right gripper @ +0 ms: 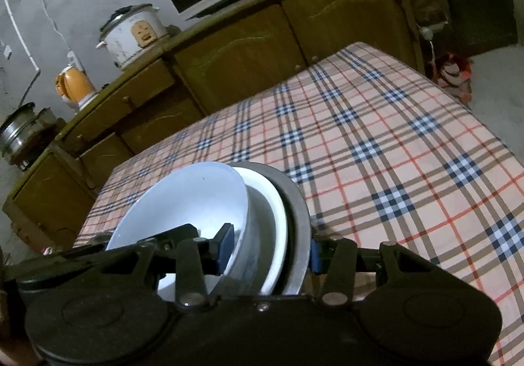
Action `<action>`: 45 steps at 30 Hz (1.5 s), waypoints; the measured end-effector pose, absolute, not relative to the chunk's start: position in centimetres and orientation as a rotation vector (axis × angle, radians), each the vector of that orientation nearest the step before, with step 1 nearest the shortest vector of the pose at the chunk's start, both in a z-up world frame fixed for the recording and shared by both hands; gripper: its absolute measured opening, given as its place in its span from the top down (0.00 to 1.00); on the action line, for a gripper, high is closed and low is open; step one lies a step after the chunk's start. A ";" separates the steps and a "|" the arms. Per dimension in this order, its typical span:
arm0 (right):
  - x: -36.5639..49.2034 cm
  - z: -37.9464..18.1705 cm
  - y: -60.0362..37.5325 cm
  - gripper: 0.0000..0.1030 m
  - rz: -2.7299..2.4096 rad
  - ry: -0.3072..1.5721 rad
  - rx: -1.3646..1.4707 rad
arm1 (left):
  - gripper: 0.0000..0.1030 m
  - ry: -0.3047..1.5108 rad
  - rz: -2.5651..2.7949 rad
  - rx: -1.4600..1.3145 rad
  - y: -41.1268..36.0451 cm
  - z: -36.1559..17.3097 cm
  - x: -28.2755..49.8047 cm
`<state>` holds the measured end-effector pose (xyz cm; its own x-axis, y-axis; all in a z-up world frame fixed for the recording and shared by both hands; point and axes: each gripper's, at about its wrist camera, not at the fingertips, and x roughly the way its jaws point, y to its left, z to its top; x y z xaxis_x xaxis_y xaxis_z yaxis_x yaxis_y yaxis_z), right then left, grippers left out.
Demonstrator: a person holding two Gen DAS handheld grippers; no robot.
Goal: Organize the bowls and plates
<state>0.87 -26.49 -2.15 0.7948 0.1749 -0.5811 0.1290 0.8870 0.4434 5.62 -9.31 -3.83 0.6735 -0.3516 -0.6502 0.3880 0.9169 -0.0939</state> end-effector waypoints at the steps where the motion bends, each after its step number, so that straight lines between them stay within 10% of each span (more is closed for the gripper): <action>1: 0.7 -1.9 -26.3 0.45 0.029 0.655 0.487 | 0.40 0.712 -0.414 0.056 -9.1 -3.5 5.4; 45: 1.6 2.8 -9.3 0.45 0.278 0.647 0.350 | 0.40 0.591 -0.165 -0.036 6.1 0.2 1.1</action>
